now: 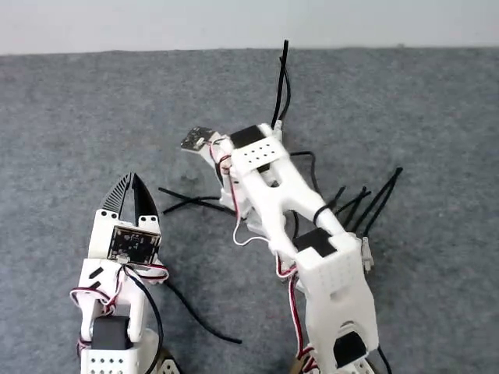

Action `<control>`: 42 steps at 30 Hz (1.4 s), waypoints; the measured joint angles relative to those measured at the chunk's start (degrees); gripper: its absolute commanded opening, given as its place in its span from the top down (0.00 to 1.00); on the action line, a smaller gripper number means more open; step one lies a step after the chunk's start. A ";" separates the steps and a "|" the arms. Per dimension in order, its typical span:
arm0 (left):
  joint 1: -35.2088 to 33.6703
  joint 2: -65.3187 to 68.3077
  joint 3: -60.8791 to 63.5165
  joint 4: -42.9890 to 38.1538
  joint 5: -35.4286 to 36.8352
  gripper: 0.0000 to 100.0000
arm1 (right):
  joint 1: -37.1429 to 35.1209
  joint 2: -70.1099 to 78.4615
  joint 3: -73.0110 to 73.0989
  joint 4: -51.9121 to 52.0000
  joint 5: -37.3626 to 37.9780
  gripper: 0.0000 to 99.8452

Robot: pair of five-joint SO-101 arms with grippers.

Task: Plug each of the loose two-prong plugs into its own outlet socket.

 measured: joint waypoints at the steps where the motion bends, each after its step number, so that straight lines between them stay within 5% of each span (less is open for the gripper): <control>1: 0.00 0.00 0.00 -0.09 0.00 0.90 | -0.79 0.97 -1.14 1.32 -0.18 0.97; 6: 0.00 0.00 0.00 -0.09 -0.97 0.68 | -1.58 4.13 -10.64 10.81 -0.18 0.88; 13: 0.00 0.00 -2.64 -0.62 -4.48 0.70 | -1.32 3.08 -26.73 15.65 -0.18 0.79; 20: 0.00 0.00 -22.51 18.81 -5.27 0.70 | -1.14 -11.69 -26.20 15.74 -0.18 0.79; 31: 0.00 0.00 -32.09 39.74 -7.30 0.70 | -0.97 -47.30 -2.55 15.82 -9.41 0.79; 42: 0.00 0.00 -32.09 46.24 -7.30 0.70 | 1.76 -89.05 42.02 9.93 -10.64 0.79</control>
